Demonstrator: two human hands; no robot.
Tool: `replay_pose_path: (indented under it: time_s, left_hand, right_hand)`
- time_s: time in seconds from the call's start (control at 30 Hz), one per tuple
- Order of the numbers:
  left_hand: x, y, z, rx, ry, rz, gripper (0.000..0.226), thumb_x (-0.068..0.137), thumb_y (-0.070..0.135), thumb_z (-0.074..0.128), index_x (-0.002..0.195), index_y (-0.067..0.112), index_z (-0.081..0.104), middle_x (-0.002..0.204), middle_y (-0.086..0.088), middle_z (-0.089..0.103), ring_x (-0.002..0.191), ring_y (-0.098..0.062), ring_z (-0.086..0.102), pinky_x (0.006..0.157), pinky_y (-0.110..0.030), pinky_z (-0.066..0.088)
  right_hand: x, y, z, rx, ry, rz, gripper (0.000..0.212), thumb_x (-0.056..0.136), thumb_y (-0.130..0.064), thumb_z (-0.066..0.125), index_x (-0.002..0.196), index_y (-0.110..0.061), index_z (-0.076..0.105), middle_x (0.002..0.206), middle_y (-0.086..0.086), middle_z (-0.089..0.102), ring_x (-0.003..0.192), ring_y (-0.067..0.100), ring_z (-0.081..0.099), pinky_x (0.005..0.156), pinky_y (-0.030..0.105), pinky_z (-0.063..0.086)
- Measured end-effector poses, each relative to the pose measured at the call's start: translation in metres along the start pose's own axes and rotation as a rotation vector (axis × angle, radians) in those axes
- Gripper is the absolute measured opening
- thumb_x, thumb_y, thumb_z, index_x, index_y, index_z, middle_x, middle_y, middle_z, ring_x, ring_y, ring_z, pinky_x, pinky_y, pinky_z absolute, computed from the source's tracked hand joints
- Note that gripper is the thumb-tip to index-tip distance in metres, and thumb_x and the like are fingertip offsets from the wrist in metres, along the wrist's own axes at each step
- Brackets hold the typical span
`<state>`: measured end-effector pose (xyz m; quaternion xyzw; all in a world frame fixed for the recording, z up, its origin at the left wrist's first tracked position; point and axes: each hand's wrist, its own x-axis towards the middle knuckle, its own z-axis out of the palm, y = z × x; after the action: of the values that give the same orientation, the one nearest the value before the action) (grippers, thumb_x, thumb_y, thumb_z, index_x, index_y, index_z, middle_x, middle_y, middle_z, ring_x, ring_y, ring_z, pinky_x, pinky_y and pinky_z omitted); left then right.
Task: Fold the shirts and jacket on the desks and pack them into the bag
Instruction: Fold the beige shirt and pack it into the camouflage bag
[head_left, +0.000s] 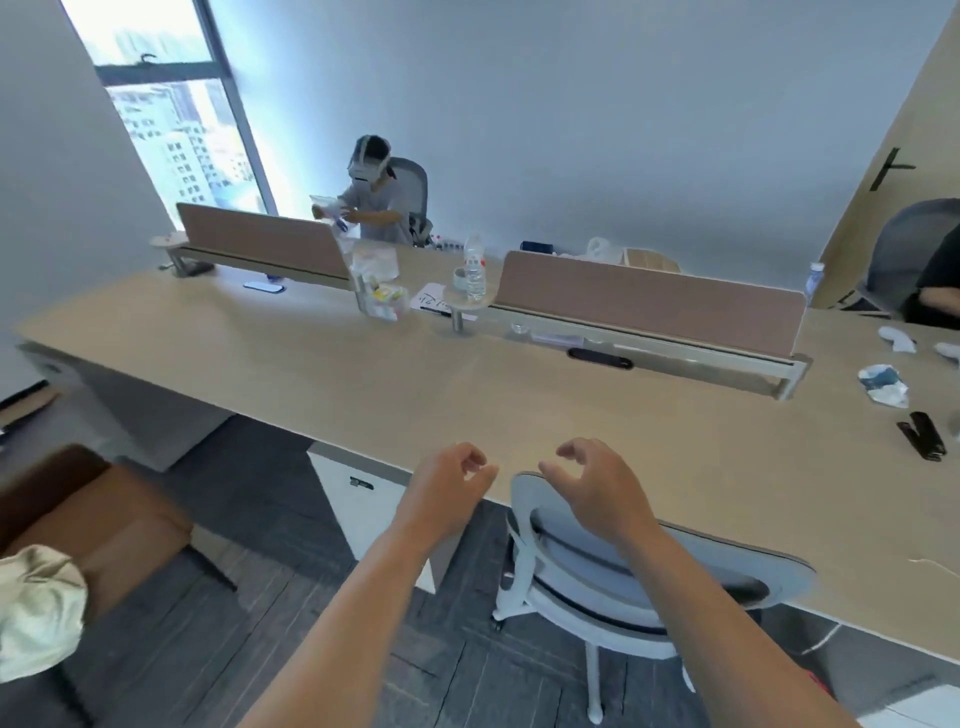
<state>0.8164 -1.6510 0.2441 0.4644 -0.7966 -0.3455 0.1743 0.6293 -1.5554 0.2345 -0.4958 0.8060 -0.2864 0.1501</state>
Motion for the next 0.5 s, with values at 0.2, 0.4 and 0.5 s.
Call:
replay_pose_path:
  time_s: [0.2, 0.4, 0.5]
  left_hand:
    - [-0.066, -0.101, -0.115, -0.028, 0.128, -0.104, 0.020, 0.096, 0.044, 0.056, 0.102, 0.027, 0.066, 0.101, 0.013, 0.068, 0.094, -0.006, 0.062, 0.085, -0.031, 0.052]
    - [-0.170, -0.236, -0.250, -0.024, 0.278, -0.230, 0.018, 0.097, 0.046, 0.054, 0.104, 0.032, 0.064, 0.097, 0.017, 0.068, 0.088, -0.001, 0.063, 0.079, -0.026, 0.054]
    - [-0.223, -0.294, -0.307, -0.037, 0.352, -0.281, 0.019, 0.098, 0.046, 0.053, 0.103, 0.032, 0.064, 0.095, 0.018, 0.068, 0.085, 0.000, 0.063, 0.075, -0.023, 0.054]
  right_hand:
    - [-0.016, -0.140, 0.084, 0.035, -0.071, -0.177, 0.041, 0.094, -0.048, 0.059, 0.123, -0.019, 0.063, 0.121, -0.005, 0.063, 0.108, 0.011, 0.057, 0.088, 0.025, 0.041]
    - [-0.066, -0.306, 0.207, 0.080, -0.192, -0.308, 0.040, 0.094, -0.049, 0.060, 0.123, -0.022, 0.063, 0.122, -0.008, 0.063, 0.113, 0.013, 0.059, 0.088, 0.027, 0.043]
    - [-0.098, -0.378, 0.266, 0.077, -0.266, -0.376, 0.040, 0.095, -0.051, 0.058, 0.124, -0.024, 0.062, 0.125, -0.010, 0.062, 0.113, 0.010, 0.058, 0.086, 0.025, 0.042]
